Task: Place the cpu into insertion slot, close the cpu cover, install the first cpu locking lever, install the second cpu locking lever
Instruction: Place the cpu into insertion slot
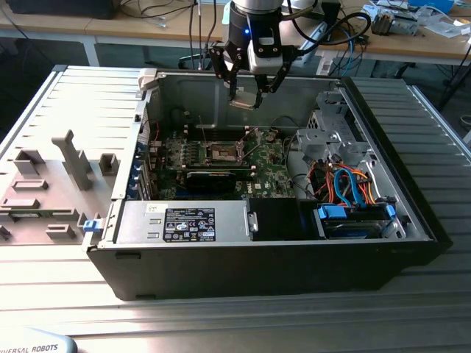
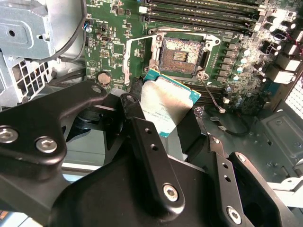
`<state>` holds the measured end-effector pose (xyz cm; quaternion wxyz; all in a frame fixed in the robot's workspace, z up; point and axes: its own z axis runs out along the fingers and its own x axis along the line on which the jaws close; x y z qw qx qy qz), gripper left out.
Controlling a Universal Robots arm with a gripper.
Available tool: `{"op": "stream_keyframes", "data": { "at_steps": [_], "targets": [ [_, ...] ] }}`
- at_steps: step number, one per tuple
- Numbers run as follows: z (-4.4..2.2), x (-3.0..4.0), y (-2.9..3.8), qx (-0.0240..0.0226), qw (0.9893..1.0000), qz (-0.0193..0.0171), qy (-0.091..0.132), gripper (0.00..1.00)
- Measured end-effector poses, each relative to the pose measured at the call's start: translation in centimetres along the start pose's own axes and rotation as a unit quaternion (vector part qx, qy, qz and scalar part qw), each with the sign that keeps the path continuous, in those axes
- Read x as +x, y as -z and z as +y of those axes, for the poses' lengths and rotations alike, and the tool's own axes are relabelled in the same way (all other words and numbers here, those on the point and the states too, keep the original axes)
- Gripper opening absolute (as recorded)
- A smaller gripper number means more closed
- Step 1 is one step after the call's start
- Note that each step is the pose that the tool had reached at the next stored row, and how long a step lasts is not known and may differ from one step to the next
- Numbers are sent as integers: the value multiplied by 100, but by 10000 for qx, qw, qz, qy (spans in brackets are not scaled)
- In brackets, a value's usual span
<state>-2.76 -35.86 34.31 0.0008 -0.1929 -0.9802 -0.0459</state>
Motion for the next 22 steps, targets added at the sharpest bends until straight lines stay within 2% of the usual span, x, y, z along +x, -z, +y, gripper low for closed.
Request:
{"op": "stream_keyframes", "data": {
  "at_steps": [22],
  "targets": [
    [0, 0, 0, -1, 10000, -5, -57, 54]
  ]
}}
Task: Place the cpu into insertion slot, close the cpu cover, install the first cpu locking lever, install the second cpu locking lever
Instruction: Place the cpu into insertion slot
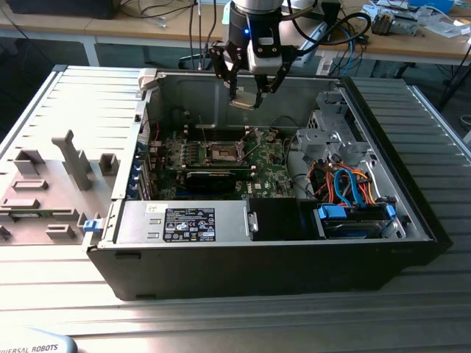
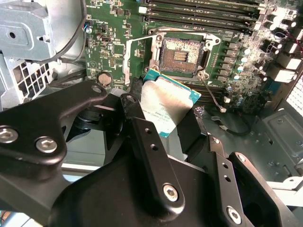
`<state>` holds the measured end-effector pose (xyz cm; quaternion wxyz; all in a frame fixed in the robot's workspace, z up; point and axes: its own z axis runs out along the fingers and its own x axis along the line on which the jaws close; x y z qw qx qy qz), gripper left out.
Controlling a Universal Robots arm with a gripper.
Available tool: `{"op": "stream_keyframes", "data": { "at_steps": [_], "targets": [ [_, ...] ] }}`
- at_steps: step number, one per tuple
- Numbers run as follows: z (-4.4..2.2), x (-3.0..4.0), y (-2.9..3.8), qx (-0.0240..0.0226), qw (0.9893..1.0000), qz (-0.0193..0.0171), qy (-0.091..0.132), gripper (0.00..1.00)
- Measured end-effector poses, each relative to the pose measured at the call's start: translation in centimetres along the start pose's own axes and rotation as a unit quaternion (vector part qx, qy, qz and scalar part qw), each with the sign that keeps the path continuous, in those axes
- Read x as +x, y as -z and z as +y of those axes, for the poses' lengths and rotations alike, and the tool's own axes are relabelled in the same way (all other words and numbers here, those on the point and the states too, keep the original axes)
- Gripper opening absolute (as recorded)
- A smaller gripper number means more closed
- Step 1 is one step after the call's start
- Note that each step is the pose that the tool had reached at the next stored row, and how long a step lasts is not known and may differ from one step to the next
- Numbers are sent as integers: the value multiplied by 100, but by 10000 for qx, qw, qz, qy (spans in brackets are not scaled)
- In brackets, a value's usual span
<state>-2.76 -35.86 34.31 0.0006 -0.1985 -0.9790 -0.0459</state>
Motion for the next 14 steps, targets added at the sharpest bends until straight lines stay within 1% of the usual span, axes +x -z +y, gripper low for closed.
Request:
{"op": "stream_keyframes", "data": {
  "at_steps": [14],
  "targets": [
    [0, 0, 0, -1, 10000, -3, -34, 54]
  ]
}}
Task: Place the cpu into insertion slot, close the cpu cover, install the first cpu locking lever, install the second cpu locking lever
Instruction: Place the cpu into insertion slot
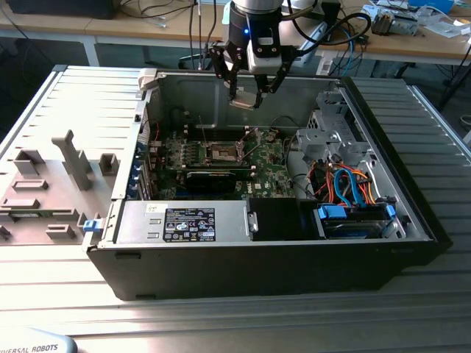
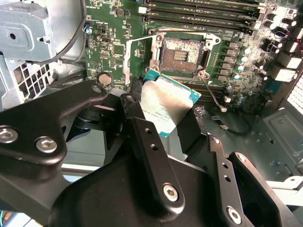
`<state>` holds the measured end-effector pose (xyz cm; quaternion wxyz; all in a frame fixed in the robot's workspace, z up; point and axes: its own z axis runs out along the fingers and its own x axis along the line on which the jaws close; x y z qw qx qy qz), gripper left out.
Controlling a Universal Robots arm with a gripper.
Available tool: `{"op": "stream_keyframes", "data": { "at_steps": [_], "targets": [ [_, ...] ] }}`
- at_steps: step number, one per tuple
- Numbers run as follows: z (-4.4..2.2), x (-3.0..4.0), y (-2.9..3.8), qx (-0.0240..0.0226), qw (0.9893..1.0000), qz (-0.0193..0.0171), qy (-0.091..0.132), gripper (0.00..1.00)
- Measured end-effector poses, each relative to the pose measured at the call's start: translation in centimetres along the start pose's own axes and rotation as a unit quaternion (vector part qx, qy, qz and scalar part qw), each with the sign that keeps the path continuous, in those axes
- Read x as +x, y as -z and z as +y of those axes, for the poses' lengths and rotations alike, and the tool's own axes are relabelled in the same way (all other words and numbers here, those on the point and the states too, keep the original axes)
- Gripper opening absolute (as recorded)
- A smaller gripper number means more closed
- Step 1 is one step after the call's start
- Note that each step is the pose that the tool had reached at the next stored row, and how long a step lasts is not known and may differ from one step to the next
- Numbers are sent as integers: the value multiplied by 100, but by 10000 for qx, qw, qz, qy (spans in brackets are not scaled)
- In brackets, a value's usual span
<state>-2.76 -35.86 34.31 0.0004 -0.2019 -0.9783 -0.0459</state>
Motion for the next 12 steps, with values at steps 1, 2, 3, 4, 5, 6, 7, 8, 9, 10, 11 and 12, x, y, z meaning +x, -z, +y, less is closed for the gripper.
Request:
{"op": "stream_keyframes", "data": {
  "at_steps": [1, 2, 3, 4, 5, 6, 7, 8, 9, 10, 11, 12],
  "targets": [
    [0, 0, 0, 0, 10000, 0, -2, 54],
    [0, 0, 0, 0, 10000, 0, -5, 54],
    [0, 0, 0, 0, 10000, -1, -7, 54],
    [0, 0, 0, 0, 10000, -1, -9, 54],
    [0, 0, 0, -1, 10000, -1, -11, 54],
    [0, 0, 0, 0, 10000, -1, -14, 54],
    [0, 0, 0, 0, 10000, -1, -16, 54],
    [0, 0, 0, 0, 10000, -2, -19, 54],
    [0, 0, 0, -1, 10000, -2, -21, 54],
    [0, 0, 0, -1, 10000, -2, -23, 54],
    [0, 0, 0, -1, 10000, -2, -28, 54],
    [0, 0, 0, -1, 10000, -3, -31, 54]
  ]
}}
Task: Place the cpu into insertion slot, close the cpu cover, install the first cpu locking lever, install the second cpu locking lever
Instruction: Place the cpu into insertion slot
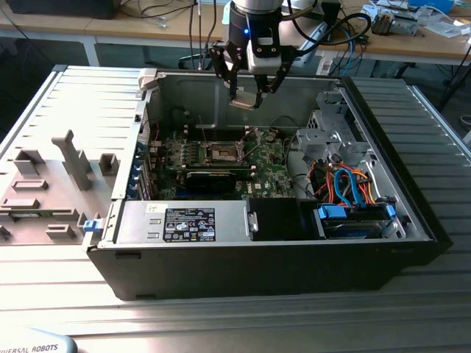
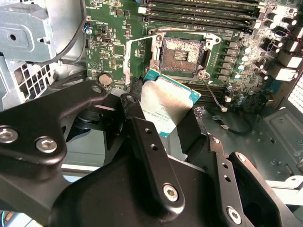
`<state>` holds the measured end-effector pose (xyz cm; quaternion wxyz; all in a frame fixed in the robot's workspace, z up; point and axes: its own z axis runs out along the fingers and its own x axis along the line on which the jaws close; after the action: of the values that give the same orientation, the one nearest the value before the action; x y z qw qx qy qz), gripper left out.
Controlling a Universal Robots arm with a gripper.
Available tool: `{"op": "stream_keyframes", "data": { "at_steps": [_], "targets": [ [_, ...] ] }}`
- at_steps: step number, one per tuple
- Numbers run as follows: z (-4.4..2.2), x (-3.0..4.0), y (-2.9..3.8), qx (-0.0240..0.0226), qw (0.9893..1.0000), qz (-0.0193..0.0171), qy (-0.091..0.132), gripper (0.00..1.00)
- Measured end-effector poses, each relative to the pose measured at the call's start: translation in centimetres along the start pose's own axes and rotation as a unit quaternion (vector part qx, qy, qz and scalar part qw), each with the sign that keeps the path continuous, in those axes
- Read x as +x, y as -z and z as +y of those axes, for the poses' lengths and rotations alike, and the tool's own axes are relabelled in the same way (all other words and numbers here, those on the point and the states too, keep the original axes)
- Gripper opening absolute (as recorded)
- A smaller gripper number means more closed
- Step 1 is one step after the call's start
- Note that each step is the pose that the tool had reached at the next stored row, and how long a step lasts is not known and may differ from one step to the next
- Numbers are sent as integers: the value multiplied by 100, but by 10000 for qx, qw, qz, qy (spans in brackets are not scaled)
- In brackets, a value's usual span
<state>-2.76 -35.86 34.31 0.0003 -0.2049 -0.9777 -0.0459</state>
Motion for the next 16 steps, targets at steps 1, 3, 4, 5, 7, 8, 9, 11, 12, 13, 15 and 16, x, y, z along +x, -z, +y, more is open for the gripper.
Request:
{"op": "stream_keyframes", "data": {
  "at_steps": [1, 3, 4, 5, 7, 8, 9, 11, 12, 13, 15, 16],
  "targets": [
    [0, 0, 0, 0, 10000, 0, -2, 54],
    [0, 0, 0, 0, 10000, -1, -6, 54],
    [0, 0, 0, 0, 10000, -1, -8, 54],
    [0, 0, 0, 0, 10000, -1, -11, 54],
    [0, 0, 0, -1, 10000, -2, -21, 54],
    [0, 0, 0, 0, 10000, -2, -23, 54],
    [0, 0, 0, 0, 10000, -2, -25, 54],
    [0, 0, 0, 0, 10000, -3, -30, 54],
    [0, 0, 0, -1, 10000, -3, -33, 54],
    [0, 0, 0, 0, 10000, -3, -34, 54],
    [0, 0, 0, -1, 10000, -4, -39, 54],
    [0, 0, 0, -1, 10000, -4, -41, 54]
  ]
}}
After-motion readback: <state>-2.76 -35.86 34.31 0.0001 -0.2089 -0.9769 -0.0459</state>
